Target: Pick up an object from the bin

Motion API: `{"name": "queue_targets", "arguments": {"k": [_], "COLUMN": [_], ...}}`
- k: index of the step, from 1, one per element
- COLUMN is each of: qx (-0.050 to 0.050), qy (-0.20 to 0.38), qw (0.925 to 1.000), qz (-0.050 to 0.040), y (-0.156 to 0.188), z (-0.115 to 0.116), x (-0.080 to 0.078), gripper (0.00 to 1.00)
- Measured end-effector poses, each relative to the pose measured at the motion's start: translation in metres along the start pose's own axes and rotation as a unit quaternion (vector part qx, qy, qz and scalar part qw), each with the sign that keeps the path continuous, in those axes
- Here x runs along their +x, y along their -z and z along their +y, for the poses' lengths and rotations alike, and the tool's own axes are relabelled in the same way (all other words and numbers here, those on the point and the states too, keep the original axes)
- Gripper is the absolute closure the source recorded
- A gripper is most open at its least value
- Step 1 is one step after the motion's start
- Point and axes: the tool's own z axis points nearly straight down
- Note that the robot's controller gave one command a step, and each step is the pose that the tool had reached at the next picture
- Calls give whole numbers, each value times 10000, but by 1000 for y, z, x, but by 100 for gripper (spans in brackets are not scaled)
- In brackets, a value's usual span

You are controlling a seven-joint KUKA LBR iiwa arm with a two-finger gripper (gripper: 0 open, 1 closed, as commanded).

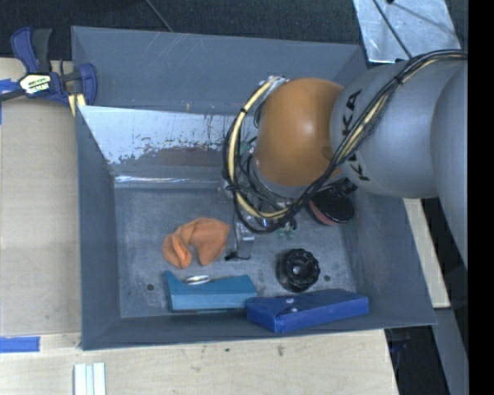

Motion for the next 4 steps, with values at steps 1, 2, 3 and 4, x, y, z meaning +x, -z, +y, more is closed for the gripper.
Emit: {"name": "queue_targets", "arguments": {"k": [1, 2, 3, 4], "qx": [26, 15, 14, 18], "qy": [-16, -1337, -1337, -1247], "qw": [10000, 9910, 9910, 9922], "qz": [80, 60, 60, 82], "y": [-46, -67, -67, 25], "z": [20, 40, 40, 53], "x": [0, -6, -6, -8], "gripper": [0, 100, 100, 100]}}
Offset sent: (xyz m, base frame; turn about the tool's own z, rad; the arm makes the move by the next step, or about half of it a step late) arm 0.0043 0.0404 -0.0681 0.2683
